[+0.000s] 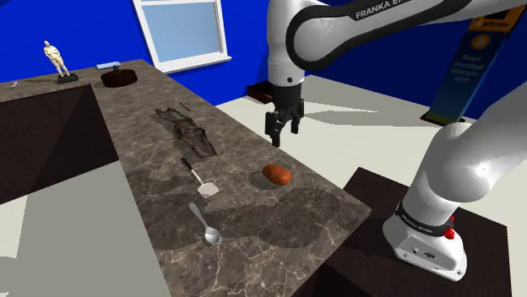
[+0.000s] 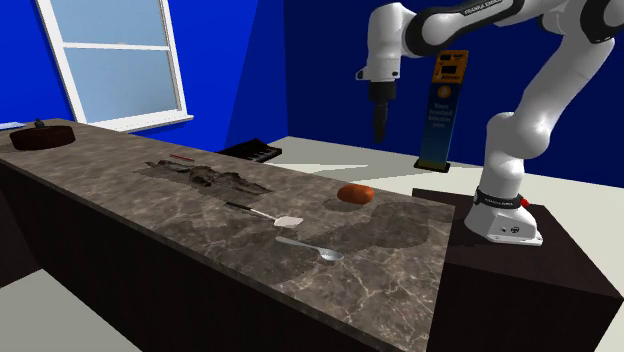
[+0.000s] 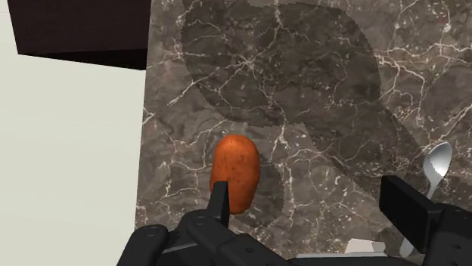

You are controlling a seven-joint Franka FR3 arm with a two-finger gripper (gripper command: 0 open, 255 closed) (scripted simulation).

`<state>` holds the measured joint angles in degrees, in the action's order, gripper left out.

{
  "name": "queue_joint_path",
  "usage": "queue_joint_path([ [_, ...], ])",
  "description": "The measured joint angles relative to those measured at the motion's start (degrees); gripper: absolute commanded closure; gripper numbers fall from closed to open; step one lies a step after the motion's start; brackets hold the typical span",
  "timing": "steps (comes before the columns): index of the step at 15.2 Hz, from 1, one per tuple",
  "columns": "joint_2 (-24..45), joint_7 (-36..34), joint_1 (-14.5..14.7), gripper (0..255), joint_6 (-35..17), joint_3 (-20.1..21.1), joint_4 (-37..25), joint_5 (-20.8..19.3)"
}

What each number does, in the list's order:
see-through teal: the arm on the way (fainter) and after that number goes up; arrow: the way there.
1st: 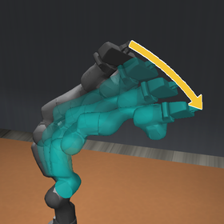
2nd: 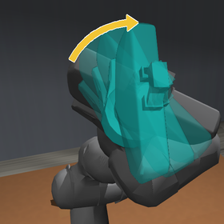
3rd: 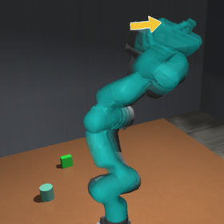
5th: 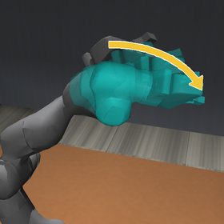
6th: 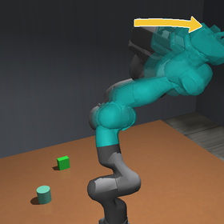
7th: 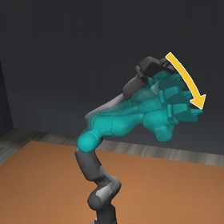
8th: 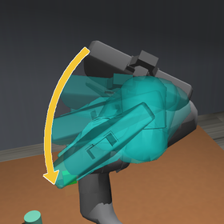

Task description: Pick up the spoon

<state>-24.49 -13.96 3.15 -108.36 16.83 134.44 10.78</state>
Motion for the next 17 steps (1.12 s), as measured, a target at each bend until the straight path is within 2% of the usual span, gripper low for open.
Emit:
queue_joint_path([
  [8, 14.9, -9.8, 1.0, 0, -9.3, 6.0, -5.7, 0.3],
  [17, 35.5, -21.3, 3.9, 0, -17.6, 8.9, -17.5, -5.5],
])
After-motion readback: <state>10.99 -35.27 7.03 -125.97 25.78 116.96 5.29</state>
